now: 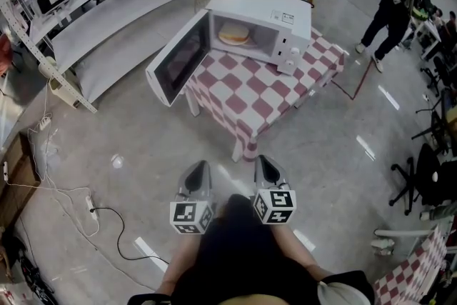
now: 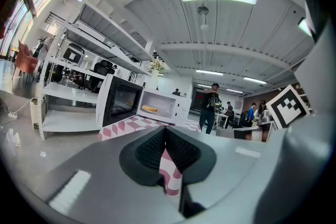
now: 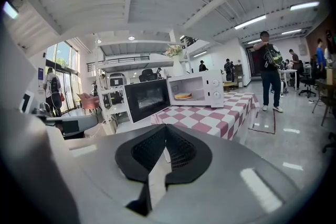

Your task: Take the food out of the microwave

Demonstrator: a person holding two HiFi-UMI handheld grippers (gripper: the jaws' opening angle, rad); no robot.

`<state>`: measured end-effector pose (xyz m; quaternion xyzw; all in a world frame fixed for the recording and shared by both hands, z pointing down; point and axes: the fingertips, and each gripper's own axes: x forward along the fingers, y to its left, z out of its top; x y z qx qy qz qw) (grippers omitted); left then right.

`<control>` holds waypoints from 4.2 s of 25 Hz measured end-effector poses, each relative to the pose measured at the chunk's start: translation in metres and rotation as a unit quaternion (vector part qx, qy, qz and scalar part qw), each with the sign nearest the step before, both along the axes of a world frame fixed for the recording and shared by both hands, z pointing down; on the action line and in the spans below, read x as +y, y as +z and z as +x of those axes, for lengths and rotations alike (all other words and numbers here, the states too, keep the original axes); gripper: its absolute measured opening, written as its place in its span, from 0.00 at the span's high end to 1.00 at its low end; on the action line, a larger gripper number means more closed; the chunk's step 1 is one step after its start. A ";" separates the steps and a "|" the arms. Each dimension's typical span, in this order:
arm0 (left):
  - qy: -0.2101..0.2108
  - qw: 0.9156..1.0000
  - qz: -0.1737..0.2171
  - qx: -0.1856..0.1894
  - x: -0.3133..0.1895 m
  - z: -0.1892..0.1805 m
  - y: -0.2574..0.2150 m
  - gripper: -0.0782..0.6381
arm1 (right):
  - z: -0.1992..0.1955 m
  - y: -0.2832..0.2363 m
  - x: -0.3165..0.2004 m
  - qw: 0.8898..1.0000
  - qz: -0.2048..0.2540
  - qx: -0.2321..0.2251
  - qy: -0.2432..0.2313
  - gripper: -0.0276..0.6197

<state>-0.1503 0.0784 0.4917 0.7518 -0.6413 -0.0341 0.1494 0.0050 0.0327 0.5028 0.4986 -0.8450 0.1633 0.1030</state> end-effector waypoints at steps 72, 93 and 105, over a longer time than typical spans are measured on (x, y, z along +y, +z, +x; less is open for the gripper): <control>0.010 0.998 -0.045 0.036 -0.312 -0.003 0.032 0.88 | -0.004 0.041 -0.296 0.998 -0.059 0.013 0.003 0.95; -0.017 0.995 -0.023 0.091 -0.345 -0.010 0.032 0.88 | -0.006 0.052 -0.322 0.999 -0.052 -0.001 -0.013 0.95; -0.010 0.990 -0.028 0.135 -0.375 -0.014 0.043 0.88 | -0.007 0.068 -0.337 0.998 -0.062 -0.001 0.002 0.95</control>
